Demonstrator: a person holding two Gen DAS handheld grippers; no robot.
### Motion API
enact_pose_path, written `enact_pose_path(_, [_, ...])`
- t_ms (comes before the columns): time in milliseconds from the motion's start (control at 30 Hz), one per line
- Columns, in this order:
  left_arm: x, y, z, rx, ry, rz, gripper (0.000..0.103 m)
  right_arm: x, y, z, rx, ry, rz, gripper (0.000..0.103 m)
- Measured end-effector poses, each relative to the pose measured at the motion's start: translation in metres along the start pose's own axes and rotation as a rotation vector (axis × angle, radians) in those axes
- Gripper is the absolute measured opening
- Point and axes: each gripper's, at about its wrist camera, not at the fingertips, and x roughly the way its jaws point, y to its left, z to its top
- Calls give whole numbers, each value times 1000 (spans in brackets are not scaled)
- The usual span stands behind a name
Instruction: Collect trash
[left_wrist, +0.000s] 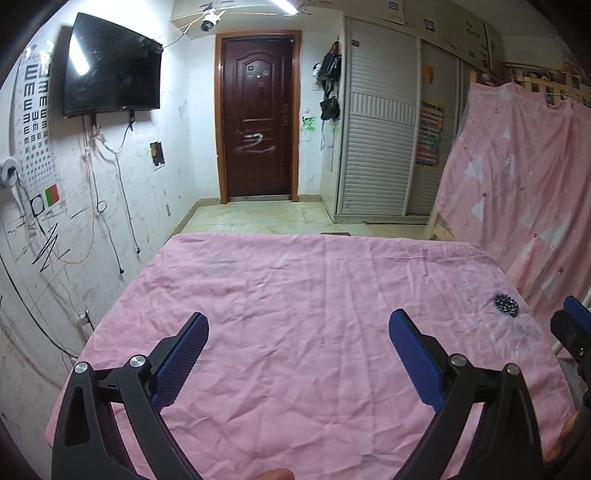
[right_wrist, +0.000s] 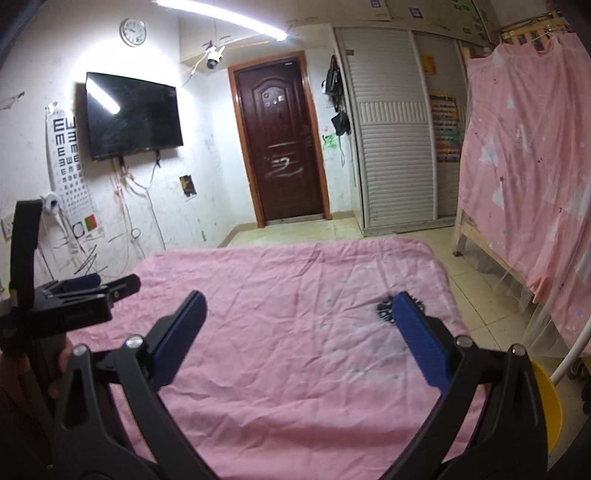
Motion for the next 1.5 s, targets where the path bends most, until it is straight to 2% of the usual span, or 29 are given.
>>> enact_pose_path(300, [11,19,-7,-27,18,17,91,9,5,-4,-10,12,-3,97])
enact_pose_path(1500, [19,25,-13,-56,54,17,91,10,6,-6,-16,17,-9,97])
